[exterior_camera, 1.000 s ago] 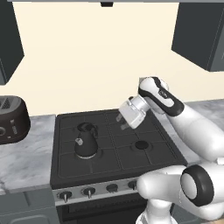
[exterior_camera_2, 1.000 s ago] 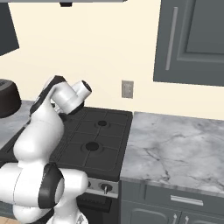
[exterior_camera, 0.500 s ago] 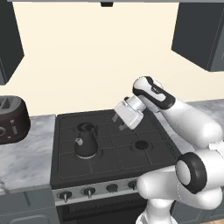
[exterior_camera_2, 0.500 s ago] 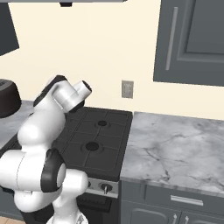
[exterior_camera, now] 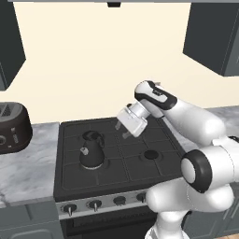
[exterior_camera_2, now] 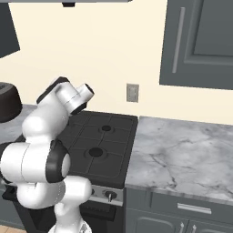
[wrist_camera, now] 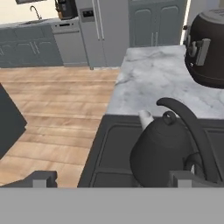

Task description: The kettle is done boiling. Turn off the stove, then wait for 300 timesteps before moving the kettle to the dining table.

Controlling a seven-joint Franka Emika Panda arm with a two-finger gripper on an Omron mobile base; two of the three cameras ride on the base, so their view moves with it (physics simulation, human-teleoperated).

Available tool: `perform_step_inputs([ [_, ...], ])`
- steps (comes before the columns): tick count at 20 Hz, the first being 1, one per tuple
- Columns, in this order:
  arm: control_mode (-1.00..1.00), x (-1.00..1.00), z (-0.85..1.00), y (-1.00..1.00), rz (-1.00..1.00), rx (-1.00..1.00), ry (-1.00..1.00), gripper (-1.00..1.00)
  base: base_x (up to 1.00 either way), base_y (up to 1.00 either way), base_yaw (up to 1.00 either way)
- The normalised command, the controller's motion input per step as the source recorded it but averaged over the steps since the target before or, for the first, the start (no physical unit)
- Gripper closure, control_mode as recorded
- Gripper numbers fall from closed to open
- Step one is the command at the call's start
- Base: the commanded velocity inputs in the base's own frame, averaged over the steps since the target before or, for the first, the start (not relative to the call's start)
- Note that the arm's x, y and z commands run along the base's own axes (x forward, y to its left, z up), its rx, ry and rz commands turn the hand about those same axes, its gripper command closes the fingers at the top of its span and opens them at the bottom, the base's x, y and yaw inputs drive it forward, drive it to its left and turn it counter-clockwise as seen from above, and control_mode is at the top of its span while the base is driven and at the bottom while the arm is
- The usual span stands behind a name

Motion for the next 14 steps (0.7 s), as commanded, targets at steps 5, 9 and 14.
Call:
perform_step_inputs([
  [5,-1.00,0.16,-0.15,0.21,0.00,0.00,0.00,-1.00,0.00,0.00,0.00],
  [9,-1.00,0.20,-0.16,0.18,0.00,0.00,0.00,-1.00,0.00,0.00,0.00],
  [14,-1.00,0.22,-0.18,0.16,0.00,0.00,0.00,-1.00,0.00,0.00,0.00],
])
